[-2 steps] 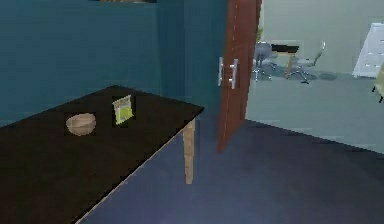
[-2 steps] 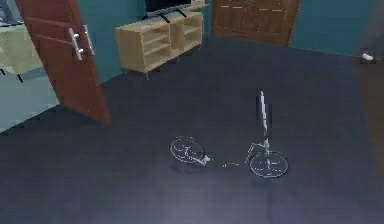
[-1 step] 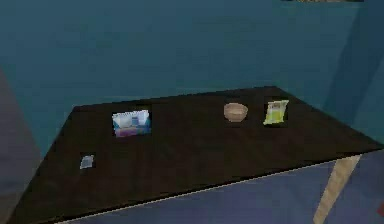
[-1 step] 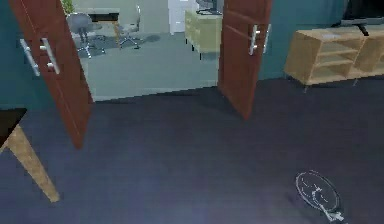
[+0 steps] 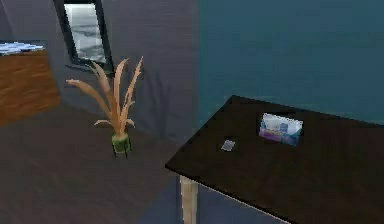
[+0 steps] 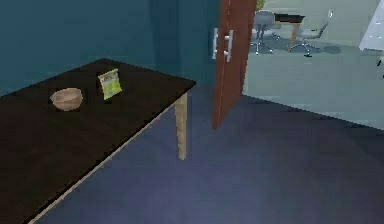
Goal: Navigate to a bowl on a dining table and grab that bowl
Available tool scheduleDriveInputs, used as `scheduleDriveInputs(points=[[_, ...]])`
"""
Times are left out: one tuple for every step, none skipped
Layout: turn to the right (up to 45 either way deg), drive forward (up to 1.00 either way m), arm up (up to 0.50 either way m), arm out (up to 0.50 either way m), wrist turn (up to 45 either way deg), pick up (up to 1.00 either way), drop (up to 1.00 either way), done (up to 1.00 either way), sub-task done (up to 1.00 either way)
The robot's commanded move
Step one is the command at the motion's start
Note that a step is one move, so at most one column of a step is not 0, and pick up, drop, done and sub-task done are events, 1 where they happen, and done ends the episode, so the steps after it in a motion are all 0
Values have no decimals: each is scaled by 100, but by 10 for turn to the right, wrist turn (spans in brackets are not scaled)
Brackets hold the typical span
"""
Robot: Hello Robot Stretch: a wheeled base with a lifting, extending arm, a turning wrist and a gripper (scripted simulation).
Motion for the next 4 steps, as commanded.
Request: scheduleDriveInputs(points=[[-300, 0, 0, 0, 0, 0, 0, 0, 0], [450, 0, 0, 0, 0, 0, 0, 0, 0], [450, 0, 0, 0, 0, 0, 0, 0, 0], [120, 0, 0, 0, 0, 0, 0, 0, 0]])
